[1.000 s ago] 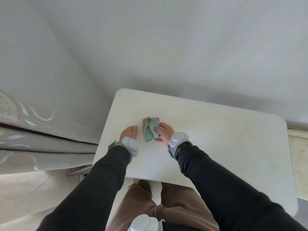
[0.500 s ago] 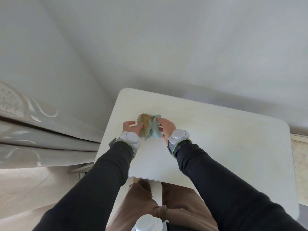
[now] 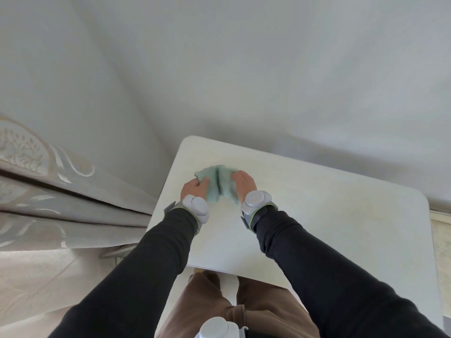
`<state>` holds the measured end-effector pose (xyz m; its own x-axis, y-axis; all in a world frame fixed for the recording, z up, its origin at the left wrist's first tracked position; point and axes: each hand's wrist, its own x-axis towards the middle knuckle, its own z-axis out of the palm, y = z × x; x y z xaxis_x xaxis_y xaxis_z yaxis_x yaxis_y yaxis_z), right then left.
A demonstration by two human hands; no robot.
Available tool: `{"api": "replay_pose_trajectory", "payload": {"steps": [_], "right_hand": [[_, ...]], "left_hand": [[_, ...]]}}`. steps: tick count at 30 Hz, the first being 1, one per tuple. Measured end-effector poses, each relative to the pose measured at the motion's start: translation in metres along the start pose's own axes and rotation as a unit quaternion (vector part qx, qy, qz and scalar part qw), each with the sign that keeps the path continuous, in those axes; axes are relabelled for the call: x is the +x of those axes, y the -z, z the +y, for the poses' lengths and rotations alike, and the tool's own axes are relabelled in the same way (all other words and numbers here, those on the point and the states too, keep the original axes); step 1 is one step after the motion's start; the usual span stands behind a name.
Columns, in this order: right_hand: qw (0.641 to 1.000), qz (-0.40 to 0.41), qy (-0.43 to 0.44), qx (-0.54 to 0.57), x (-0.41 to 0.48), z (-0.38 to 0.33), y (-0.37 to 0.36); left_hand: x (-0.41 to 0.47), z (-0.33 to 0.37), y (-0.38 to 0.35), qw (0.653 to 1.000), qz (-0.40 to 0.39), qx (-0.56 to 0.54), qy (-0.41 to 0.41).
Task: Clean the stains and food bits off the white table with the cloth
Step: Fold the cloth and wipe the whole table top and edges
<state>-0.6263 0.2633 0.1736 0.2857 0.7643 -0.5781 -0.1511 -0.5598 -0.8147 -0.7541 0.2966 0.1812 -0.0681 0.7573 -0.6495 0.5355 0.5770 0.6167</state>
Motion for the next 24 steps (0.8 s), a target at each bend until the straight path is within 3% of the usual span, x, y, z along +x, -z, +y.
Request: {"api": "replay_pose_trajectory", "payload": {"steps": [6,12,19,22,24], "right_hand": [[0.997,0.066,-0.027,-0.042,0.022,0.000,0.002],[0.982,0.046,0.024,-0.179,0.039,-0.013,-0.003],[0.952,-0.039,0.121,-0.279,0.082,-0.061,-0.043],[0.962,0.027,0.118,-0.245,0.098,-0.068,-0.059],[0.958,0.087,0.078,-0.263,0.101,-0.060,-0.061]], "left_hand": [[0.013,-0.004,0.014,0.999,0.037,0.005,0.014],[0.028,-0.019,0.022,0.999,0.008,-0.029,0.032],[0.045,-0.013,0.045,0.993,0.065,-0.085,0.047],[0.049,-0.012,0.055,0.998,0.056,0.010,0.015],[0.054,-0.015,0.061,0.986,0.029,0.164,-0.014]]}}
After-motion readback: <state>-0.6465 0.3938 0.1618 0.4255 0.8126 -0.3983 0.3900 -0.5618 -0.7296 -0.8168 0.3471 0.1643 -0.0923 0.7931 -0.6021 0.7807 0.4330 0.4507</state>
